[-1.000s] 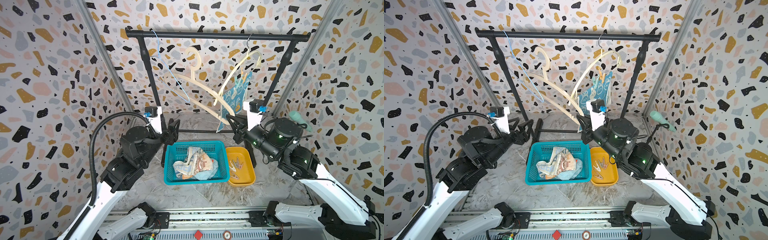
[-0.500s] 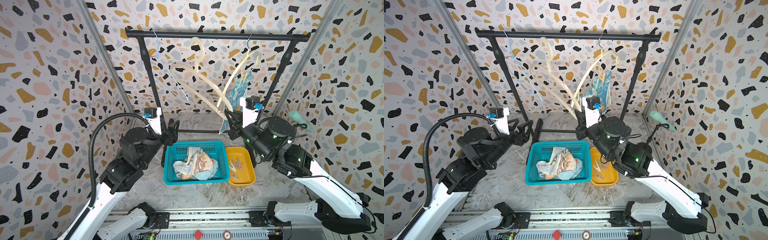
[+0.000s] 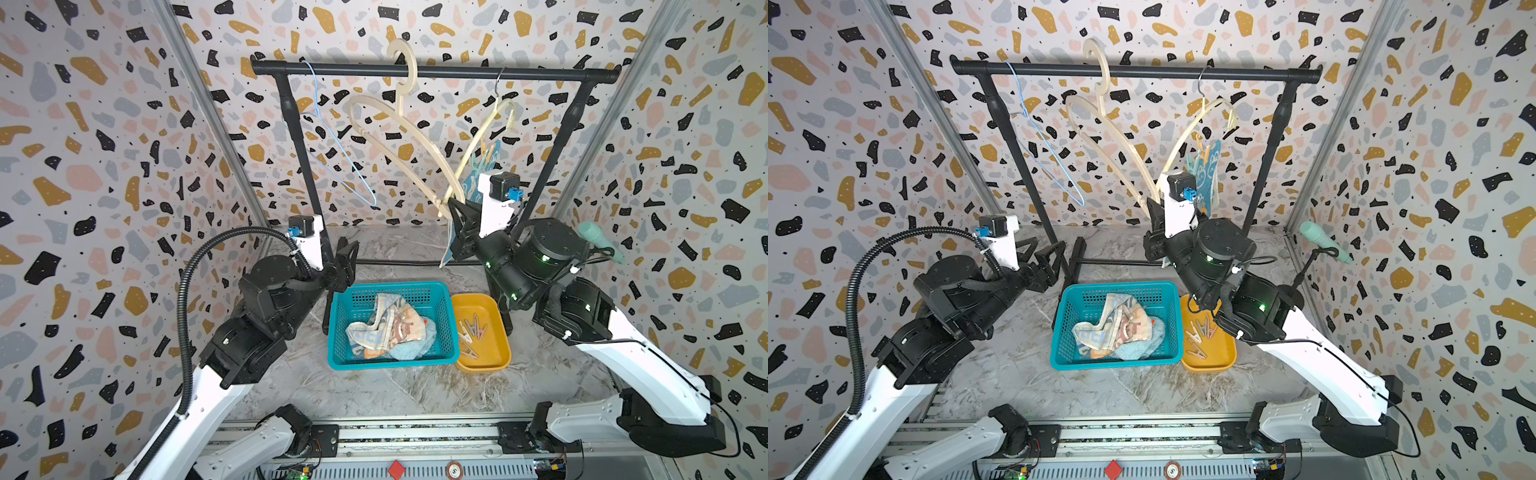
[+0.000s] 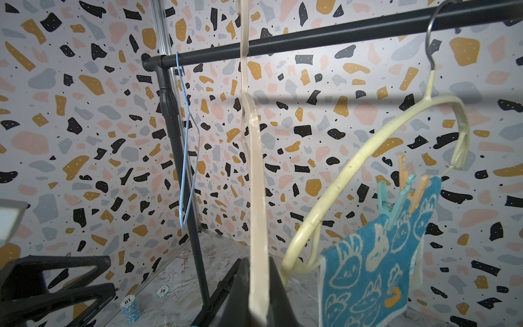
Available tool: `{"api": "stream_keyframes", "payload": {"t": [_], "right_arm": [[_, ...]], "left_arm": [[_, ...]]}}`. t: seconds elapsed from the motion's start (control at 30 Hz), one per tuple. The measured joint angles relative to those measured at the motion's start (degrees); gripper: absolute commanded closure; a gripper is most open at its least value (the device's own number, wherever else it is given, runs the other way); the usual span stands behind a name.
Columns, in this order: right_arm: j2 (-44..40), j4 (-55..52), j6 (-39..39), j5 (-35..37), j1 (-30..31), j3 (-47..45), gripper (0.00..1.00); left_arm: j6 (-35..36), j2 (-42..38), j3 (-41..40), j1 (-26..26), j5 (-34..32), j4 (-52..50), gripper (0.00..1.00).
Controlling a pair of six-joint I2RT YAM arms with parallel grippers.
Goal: Remove the clothespins securing towels to the hanger
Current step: Place the hanger on the clothesline.
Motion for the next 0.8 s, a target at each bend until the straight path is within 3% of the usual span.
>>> {"api": "stream_keyframes", "payload": {"t": [0.8], "right_arm": [[6.45,-1.14,2.45,-0.81,-5.81,3.93,1.0]], "left_arm": [[0.02,-0.26,0.0,0.0,-0.96,0.0,0.3]]}}
